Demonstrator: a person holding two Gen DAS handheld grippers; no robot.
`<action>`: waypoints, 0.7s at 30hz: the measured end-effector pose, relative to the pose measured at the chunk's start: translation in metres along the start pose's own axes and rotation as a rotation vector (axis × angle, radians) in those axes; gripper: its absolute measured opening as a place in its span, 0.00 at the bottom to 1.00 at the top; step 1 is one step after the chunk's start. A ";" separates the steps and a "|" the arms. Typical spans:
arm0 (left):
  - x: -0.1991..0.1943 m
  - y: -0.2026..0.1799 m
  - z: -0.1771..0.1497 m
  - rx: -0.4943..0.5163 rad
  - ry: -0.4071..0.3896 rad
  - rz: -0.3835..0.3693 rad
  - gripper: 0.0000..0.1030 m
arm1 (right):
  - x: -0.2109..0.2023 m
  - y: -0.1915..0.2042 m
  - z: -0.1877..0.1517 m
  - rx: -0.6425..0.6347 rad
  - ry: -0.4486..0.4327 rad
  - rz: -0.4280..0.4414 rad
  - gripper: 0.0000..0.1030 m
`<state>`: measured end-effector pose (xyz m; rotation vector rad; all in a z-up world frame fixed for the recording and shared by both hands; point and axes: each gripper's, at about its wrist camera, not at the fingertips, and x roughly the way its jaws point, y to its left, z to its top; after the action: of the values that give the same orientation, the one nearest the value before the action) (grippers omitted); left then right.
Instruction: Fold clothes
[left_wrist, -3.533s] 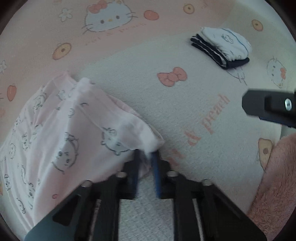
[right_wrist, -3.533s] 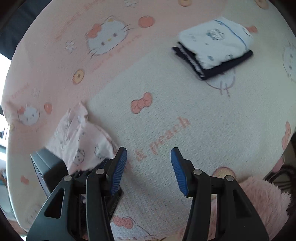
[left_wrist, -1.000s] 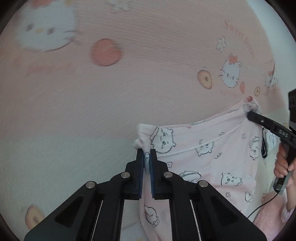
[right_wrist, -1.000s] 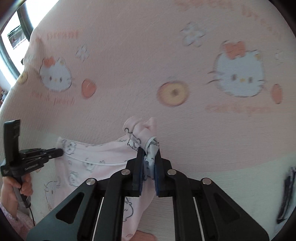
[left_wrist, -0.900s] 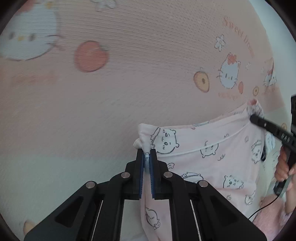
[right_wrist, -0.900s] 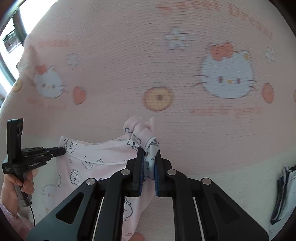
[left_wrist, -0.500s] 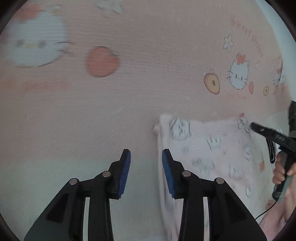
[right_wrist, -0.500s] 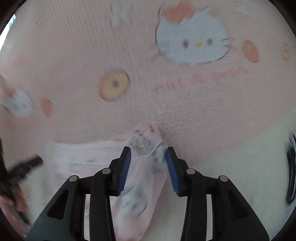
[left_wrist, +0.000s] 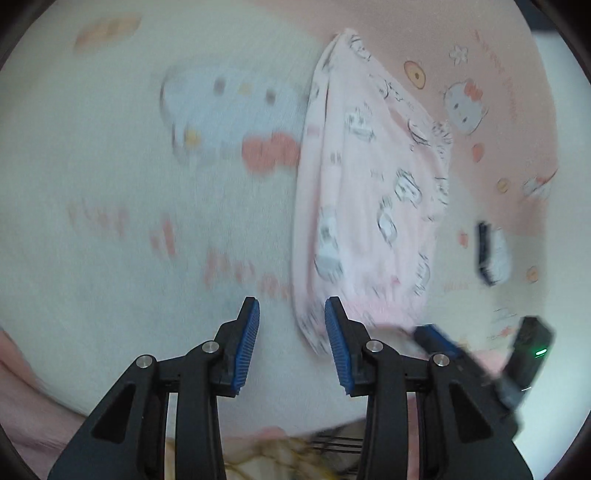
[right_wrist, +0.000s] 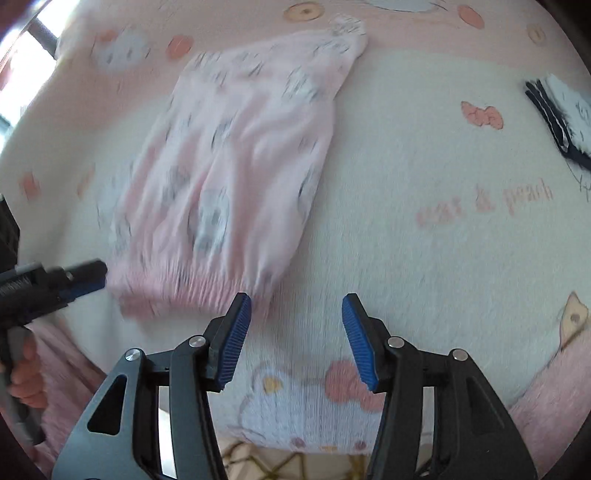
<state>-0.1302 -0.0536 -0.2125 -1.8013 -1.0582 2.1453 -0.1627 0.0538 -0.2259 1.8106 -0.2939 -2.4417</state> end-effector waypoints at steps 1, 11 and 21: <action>0.004 0.004 -0.005 -0.025 0.008 -0.033 0.38 | 0.001 0.005 -0.004 -0.018 -0.005 -0.011 0.51; 0.012 -0.017 -0.023 0.083 -0.036 0.021 0.33 | 0.000 0.031 -0.004 -0.155 -0.067 -0.060 0.54; 0.010 -0.046 -0.026 0.192 -0.078 0.027 0.10 | -0.031 0.045 -0.010 -0.171 -0.186 -0.060 0.04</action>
<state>-0.1243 -0.0035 -0.1941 -1.6681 -0.8148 2.2630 -0.1457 0.0140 -0.1906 1.5494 -0.0413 -2.5907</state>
